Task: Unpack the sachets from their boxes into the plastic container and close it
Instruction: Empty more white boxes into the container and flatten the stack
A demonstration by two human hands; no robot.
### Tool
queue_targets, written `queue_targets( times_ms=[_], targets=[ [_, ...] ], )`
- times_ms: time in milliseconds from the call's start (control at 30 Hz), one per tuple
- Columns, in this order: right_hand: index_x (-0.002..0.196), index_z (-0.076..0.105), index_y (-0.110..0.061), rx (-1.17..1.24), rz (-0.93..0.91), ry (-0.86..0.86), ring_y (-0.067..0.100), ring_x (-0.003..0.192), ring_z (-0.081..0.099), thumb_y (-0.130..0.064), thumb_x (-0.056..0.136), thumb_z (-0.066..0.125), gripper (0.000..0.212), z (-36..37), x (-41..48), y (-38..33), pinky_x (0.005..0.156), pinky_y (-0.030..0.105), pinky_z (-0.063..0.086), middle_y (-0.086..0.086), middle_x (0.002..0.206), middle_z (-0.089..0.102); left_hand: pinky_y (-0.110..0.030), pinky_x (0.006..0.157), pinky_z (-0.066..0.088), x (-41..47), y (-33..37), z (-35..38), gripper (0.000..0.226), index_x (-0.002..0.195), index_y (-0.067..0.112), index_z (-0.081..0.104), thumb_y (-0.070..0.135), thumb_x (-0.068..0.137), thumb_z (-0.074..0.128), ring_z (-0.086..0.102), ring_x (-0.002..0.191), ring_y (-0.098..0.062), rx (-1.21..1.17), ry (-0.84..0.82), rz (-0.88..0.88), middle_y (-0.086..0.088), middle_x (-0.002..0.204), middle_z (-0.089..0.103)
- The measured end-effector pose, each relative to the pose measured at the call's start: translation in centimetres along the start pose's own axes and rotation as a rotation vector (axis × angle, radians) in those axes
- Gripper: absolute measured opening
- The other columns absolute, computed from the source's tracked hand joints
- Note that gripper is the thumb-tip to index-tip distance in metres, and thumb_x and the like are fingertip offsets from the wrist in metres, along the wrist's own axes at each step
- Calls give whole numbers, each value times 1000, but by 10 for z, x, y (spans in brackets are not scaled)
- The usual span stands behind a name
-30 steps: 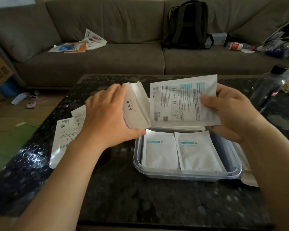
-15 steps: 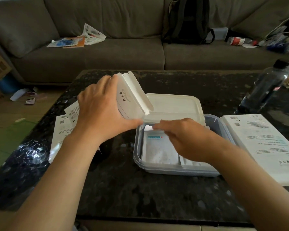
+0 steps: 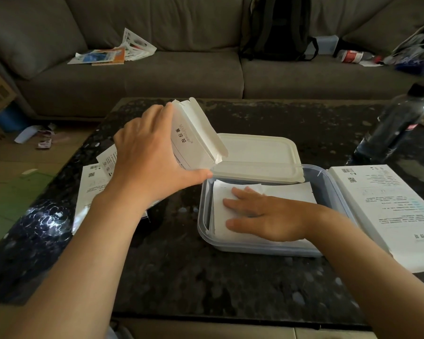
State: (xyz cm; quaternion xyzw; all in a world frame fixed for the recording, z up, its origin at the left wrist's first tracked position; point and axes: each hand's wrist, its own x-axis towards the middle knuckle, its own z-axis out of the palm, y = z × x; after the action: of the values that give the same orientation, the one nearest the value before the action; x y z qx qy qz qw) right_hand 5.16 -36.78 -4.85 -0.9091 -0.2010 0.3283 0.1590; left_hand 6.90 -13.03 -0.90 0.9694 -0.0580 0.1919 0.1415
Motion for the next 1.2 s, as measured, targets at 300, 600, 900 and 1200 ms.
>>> queue_targets(
  times_ms=[300,600,900,1200],
  targets=[
    [156,0,-48,-212,14,75,20,154,-11,-73,88,46,85,0,6,6,123,47,7,-13,167,-13,-60,111,35,0,0,4,132,156,23,29,90,48,66,44,138,-30,-3,2,18,-2,153,43],
    [157,10,-41,-367,-21,227,23,154,11,-80,84,43,89,8,14,5,123,49,17,-6,167,8,-58,111,35,0,2,4,131,156,23,29,87,49,67,43,137,-31,-10,-5,12,-3,153,43],
    [158,-3,-39,-382,-101,175,23,155,-4,-76,87,40,91,7,21,7,124,47,1,-7,168,-7,-60,112,35,0,2,4,133,156,23,29,88,47,67,43,138,-31,-19,-14,5,-2,154,42],
    [155,-16,-40,-481,-66,135,26,154,-12,-84,73,16,98,14,28,9,125,50,-1,-3,167,-17,-58,112,33,-2,8,4,134,158,20,28,86,47,67,41,140,-32,-7,-37,14,-3,156,40]
  ],
)
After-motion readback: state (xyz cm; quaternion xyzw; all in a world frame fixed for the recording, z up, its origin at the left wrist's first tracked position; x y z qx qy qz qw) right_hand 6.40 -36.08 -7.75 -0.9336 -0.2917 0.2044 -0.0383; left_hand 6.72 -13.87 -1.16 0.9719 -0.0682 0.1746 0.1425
